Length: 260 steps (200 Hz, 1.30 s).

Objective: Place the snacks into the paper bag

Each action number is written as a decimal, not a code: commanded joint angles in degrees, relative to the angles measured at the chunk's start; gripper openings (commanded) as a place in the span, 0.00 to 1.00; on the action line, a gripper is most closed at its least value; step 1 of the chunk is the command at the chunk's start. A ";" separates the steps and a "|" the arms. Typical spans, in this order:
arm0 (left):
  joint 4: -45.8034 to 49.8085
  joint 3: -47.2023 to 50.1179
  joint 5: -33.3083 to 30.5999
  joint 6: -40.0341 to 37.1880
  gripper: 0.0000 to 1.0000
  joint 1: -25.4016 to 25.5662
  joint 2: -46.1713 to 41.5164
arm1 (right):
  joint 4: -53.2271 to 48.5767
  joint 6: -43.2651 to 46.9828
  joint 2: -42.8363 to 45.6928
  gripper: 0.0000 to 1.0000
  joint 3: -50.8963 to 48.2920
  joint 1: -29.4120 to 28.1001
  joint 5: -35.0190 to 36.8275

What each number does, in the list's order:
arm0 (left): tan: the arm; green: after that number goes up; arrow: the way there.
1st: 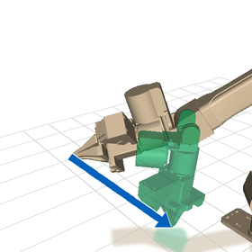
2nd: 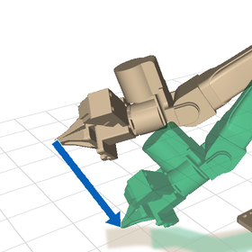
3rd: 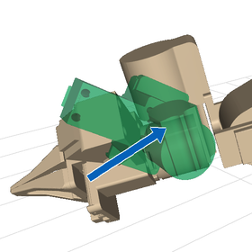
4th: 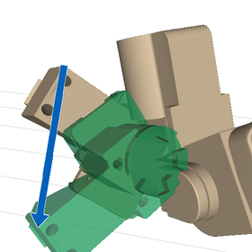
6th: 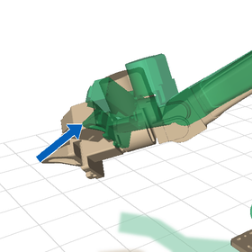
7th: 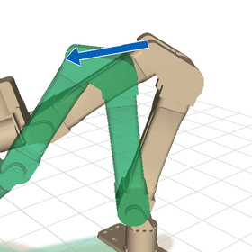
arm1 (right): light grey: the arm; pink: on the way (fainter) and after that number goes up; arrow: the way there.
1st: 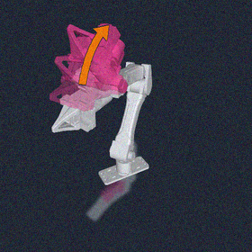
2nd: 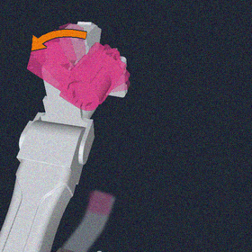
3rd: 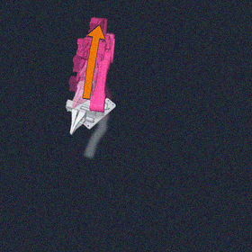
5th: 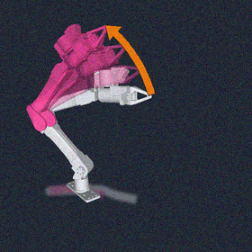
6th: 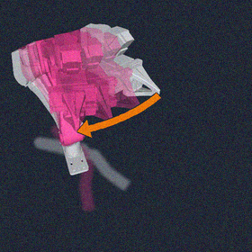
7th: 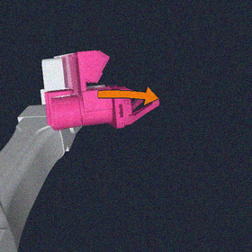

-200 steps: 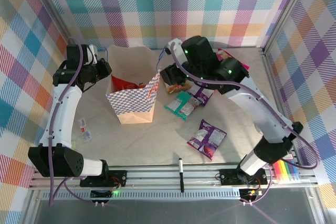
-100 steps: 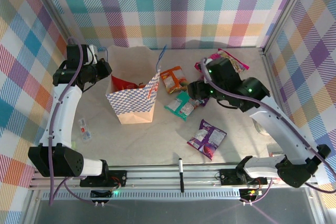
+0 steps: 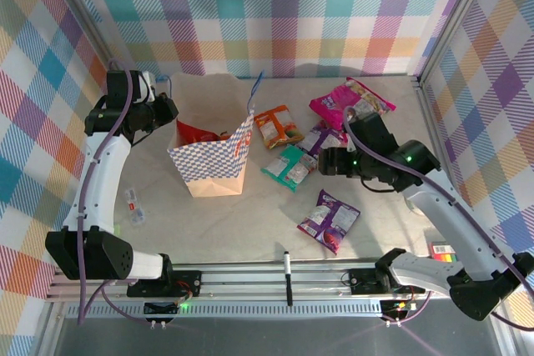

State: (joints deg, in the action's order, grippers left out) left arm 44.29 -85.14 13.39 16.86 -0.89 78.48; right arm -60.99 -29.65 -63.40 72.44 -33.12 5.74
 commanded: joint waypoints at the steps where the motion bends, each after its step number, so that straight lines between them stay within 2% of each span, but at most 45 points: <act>1: 1.96 -0.69 -0.53 -0.70 0.13 -0.30 0.97 | -2.62 -2.54 0.64 0.77 -2.60 0.81 -4.40; 44: 2.20 -0.89 -0.47 -0.59 0.13 -0.24 1.66 | -1.12 -3.56 1.01 0.79 -6.87 1.22 -6.47; 97: 2.11 0.07 -1.08 -0.83 0.13 -0.26 1.72 | 2.79 -5.48 0.55 0.83 -16.66 3.36 -10.84; 120: 2.20 -0.19 -0.76 -0.91 0.13 -0.26 2.03 | 6.44 -7.09 2.27 0.84 -20.61 6.99 -14.83; 154: 2.03 -0.09 -0.82 -1.04 0.13 -0.28 2.03 | 7.72 -7.70 3.91 0.86 -24.40 12.53 -16.94; 187: 2.20 0.16 -1.35 -1.35 0.13 -0.27 2.14 | 8.45 -11.66 8.03 0.87 -30.53 22.84 -20.35; 214: 1.98 0.04 -1.17 -1.22 0.13 -0.28 2.47 | 11.04 -13.02 9.98 0.87 -35.07 30.00 -26.72; 260: 1.85 0.28 -1.17 -1.09 0.13 -0.26 2.65 | 14.69 -14.11 7.18 0.85 -38.80 33.00 -31.73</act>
State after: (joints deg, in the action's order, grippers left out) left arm 44.23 -85.23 13.19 16.64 -0.89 80.25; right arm -49.28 -41.82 -55.09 35.05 -0.95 -21.08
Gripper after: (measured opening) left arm 0.131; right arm 0.854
